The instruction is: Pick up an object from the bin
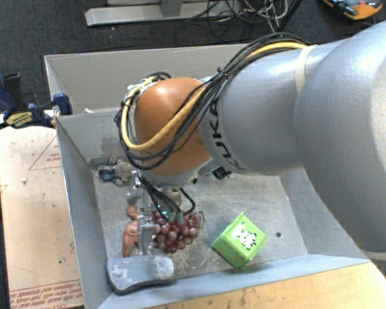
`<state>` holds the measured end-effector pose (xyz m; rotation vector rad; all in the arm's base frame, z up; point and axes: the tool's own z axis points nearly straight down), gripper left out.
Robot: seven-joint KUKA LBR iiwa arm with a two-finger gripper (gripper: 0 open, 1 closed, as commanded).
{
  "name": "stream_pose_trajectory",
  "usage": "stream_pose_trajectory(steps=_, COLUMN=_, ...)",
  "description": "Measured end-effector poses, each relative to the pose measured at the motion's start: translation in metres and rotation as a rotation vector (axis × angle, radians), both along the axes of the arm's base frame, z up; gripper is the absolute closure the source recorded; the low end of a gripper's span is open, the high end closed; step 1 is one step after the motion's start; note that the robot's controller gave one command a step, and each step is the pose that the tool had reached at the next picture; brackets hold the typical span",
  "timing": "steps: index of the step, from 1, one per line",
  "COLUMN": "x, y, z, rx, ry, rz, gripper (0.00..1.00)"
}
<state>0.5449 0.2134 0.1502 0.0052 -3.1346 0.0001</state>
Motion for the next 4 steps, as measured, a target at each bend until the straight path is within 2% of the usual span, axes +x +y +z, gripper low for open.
stream_pose_trajectory(steps=1, x=0.002, y=-0.001, z=0.004, rx=0.001, ry=-0.007, rz=-0.003, gripper=0.00)
stream_pose_trajectory(steps=2, x=0.004, y=-0.019, z=-0.070, rx=0.012, ry=-0.027, rz=-0.158, gripper=1.00)
stream_pose_trajectory(steps=3, x=0.004, y=-0.019, z=-0.070, rx=0.012, ry=-0.027, rz=-0.158, gripper=1.00)
stream_pose_trajectory(steps=4, x=-0.020, y=-0.042, z=0.072, rx=0.002, ry=-0.013, rz=0.081, gripper=1.00)
